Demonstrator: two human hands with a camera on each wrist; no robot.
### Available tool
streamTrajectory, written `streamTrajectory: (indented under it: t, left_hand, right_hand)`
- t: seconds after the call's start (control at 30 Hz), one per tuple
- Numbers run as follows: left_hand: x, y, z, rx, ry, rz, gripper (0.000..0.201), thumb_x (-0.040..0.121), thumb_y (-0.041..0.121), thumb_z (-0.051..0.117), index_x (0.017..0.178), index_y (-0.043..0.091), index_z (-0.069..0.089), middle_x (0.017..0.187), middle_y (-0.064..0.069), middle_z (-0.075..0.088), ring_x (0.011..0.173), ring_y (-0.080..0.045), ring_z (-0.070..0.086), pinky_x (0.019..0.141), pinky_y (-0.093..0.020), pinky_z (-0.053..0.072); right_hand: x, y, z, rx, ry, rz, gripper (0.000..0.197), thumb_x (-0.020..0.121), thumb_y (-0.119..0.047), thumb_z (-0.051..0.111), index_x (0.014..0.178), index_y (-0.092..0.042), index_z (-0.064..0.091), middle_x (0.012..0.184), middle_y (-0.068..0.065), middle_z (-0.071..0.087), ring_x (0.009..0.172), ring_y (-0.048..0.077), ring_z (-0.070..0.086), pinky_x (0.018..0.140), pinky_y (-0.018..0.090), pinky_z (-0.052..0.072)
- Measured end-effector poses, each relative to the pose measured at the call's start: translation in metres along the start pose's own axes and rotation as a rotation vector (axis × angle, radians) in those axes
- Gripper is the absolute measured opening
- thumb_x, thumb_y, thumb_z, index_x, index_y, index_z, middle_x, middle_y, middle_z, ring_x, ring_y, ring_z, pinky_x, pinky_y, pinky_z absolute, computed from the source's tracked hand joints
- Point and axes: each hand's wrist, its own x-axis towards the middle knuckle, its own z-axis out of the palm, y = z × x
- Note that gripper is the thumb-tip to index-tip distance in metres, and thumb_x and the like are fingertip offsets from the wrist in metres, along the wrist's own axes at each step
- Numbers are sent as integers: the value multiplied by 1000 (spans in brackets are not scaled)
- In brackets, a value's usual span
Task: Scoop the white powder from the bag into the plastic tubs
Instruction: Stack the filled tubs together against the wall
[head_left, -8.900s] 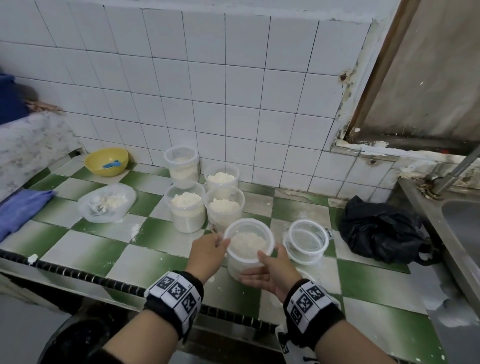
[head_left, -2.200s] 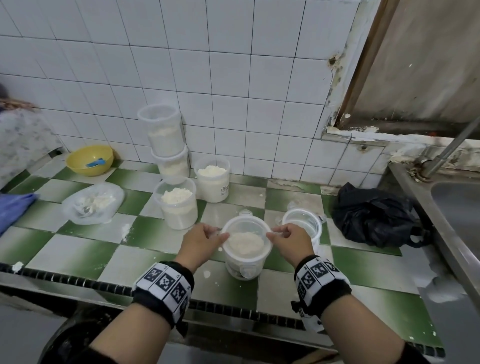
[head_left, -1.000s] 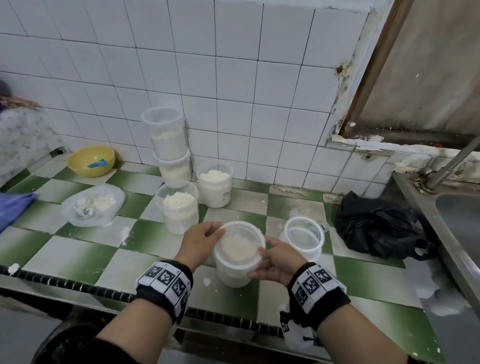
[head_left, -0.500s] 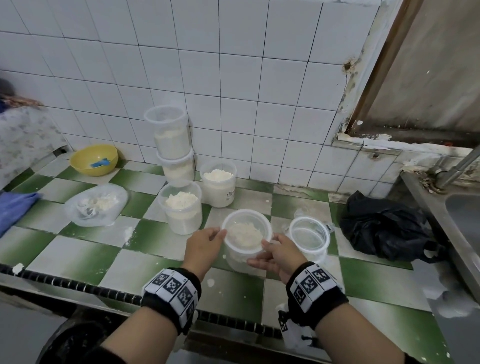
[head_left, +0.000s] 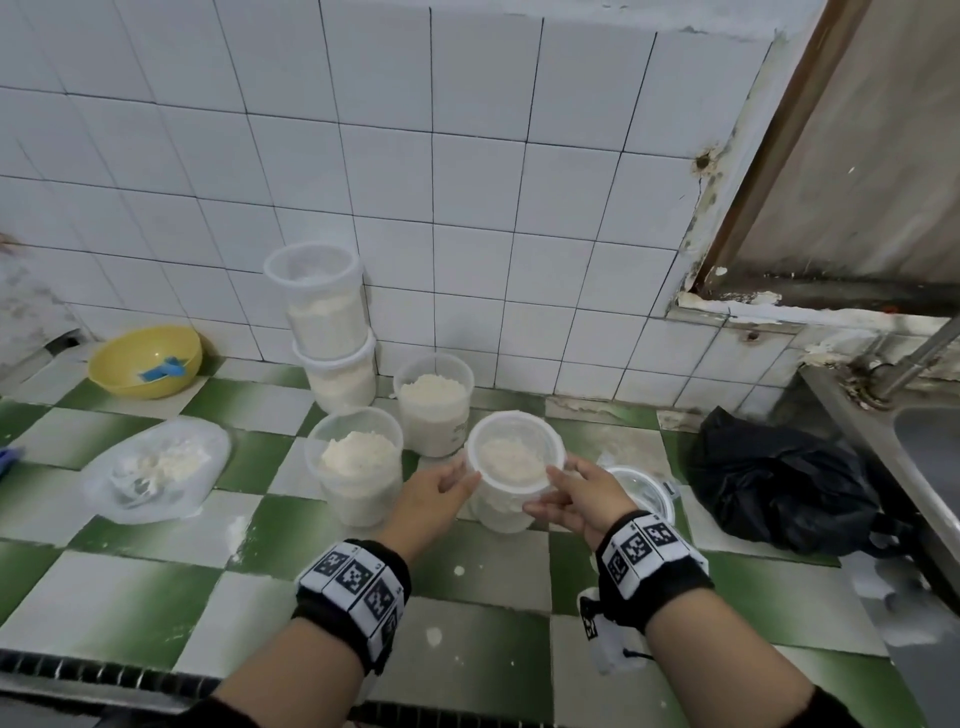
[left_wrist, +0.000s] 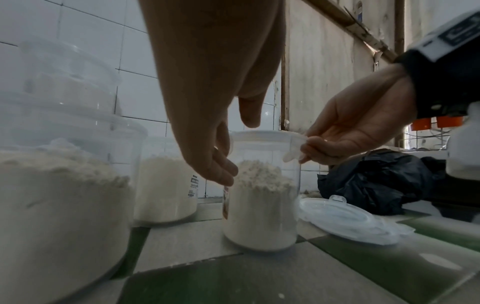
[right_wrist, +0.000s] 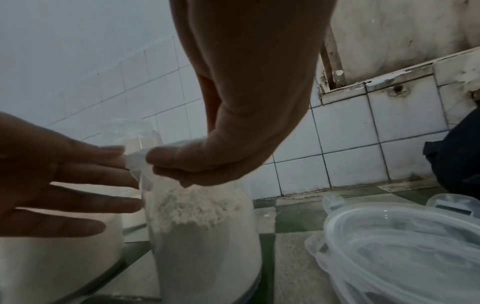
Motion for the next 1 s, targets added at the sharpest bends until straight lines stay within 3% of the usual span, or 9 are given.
streamTrajectory:
  t: [0.07, 0.13, 0.23, 0.33, 0.4, 0.47, 0.6, 0.8, 1.0]
  left_hand:
    - [2, -6, -14, -44, 50, -20, 36, 97, 38, 56, 131, 26, 60, 126, 10, 65, 114, -9, 60, 106, -36, 45]
    - [1, -6, -34, -78, 123, -7, 26, 96, 43, 56, 112, 26, 69, 101, 7, 73, 97, -12, 67, 91, -35, 55]
    - [-5, -1, -70, -157, 235, 79, 23, 97, 37, 54, 97, 21, 71, 94, 5, 73, 88, -15, 65, 77, -27, 51]
    - [-2, -8, -108, -180, 426, 99, 19, 99, 30, 54, 97, 22, 70, 99, 5, 69, 91, -15, 61, 70, -22, 46]
    - [2, -16, -130, -139, 499, 85, 21, 100, 28, 53, 112, 21, 68, 110, 6, 66, 100, -14, 59, 76, -18, 43]
    - [10, -29, -147, -91, 454, 32, 31, 102, 26, 49, 129, 18, 60, 128, 2, 61, 112, -12, 52, 92, -24, 40]
    - [21, -52, -160, -76, 240, -139, 44, 103, 34, 45, 145, 21, 44, 147, 1, 47, 133, -21, 45, 112, -40, 35]
    - [16, -59, -157, -131, 225, -78, 31, 98, 17, 58, 128, 18, 62, 115, 3, 65, 107, -16, 58, 97, -31, 45]
    - [-5, -65, -143, 7, 180, -75, 31, 86, 16, 73, 116, 15, 70, 104, 0, 71, 95, -16, 66, 92, -33, 51]
  right_hand:
    - [-2, -2, 8, -68, 55, -14, 39, 95, -11, 53, 132, -9, 45, 78, 21, 62, 64, 31, 66, 57, 35, 59]
    - [-7, -5, 20, -318, 237, -95, 40, 94, -23, 55, 133, -14, 46, 88, 19, 67, 62, 26, 64, 55, 33, 54]
    - [-24, -10, 46, -588, 475, -324, 36, 93, -33, 54, 125, -16, 53, 107, 10, 64, 91, 25, 62, 80, 31, 47]
    - [-37, -3, 84, -598, 342, -421, 28, 94, -33, 52, 119, -21, 57, 76, 2, 60, 68, 13, 57, 68, 25, 42]
    - [-34, 9, 111, -557, 178, -339, 29, 95, -34, 51, 122, -24, 56, 77, 5, 62, 59, 12, 56, 54, 22, 44]
    - [-28, 22, 135, -526, 51, -236, 33, 95, -35, 49, 127, -27, 50, 79, 9, 65, 52, 13, 57, 42, 21, 42]
    - [-15, 35, 168, -486, -102, -130, 46, 98, -37, 44, 141, -32, 31, 86, 16, 68, 60, 21, 65, 48, 26, 50]
    - [-1, 44, 182, -361, -115, -128, 46, 101, -14, 36, 145, -26, 27, 73, 18, 60, 55, 25, 60, 55, 34, 55]
    - [-16, 50, 143, -384, -132, -96, 55, 98, -5, 36, 148, -22, 24, 69, 17, 62, 50, 19, 60, 49, 27, 53]
